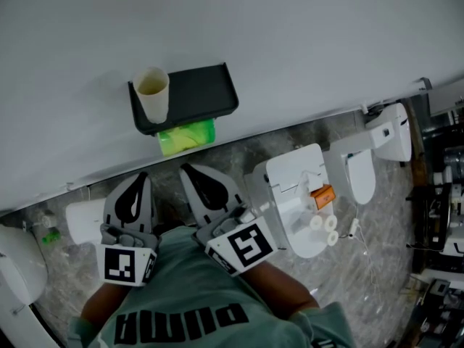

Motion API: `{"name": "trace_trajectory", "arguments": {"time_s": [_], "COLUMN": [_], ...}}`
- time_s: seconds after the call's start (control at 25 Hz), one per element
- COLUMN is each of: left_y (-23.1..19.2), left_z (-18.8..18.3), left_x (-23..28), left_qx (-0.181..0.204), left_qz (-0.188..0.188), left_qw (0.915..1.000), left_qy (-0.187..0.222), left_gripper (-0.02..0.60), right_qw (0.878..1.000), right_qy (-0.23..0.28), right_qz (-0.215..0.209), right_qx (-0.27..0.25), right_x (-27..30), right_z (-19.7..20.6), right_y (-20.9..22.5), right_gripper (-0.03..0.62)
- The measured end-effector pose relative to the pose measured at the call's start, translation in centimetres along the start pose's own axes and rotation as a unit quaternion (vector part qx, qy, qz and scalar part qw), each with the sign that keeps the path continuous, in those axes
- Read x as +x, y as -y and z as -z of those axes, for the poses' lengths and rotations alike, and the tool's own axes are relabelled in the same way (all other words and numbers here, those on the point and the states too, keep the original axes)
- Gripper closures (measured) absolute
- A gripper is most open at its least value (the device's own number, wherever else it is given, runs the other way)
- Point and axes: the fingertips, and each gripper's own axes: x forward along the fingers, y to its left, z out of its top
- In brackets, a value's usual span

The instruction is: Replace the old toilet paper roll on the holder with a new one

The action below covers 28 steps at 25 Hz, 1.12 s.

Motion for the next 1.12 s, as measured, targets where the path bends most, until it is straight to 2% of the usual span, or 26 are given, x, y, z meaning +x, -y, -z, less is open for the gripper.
{"name": "trace_trajectory", "arguments": {"time_s": [0.16, 0.32, 0.48, 0.88, 1.0, 1.12], "left_y": [-0.1, -0.3, -0.5, 1.3, 2.8, 4.3], "left_z": [0.0, 0.6, 1.2, 4.2, 5.1, 4.7], "left_x": [-0.5, -0.8, -1.3, -2.1, -2.3, -2.8], "left_qx": [0.002, -0.009, -0.018, -0.047, -0.035, -0.013], "left_qz": [0.003, 0.005, 0.011, 0.049, 0.066, 0.066], "left_qw": [1.0000, 0.9999, 0.9998, 0.9975, 0.9968, 0.9974], "left_qy": [0.002, -0.001, 0.001, -0.018, -0.031, -0.027], "left_gripper": [0.577, 0.577, 0.577, 0.577, 0.577, 0.577], "right_qw": [1.000, 0.999, 0.999, 0.995, 0.995, 0.996], "right_qy": [0.010, -0.022, -0.032, -0.067, -0.063, -0.050], "right_qz": [0.013, 0.015, 0.024, 0.067, 0.073, 0.071], "right_qx": [-0.013, -0.020, -0.015, -0.020, -0.015, -0.008], "right_x": [0.3, -0.2, -0.5, -3.0, -4.1, -5.3], "right_z": [-0.6, 1.0, 1.8, 4.0, 4.4, 4.4], "right_y": [-0.4, -0.5, -0.8, -1.2, -1.0, -0.5], "right_gripper": [0.589, 0.589, 0.588, 0.589, 0.589, 0.588]}}
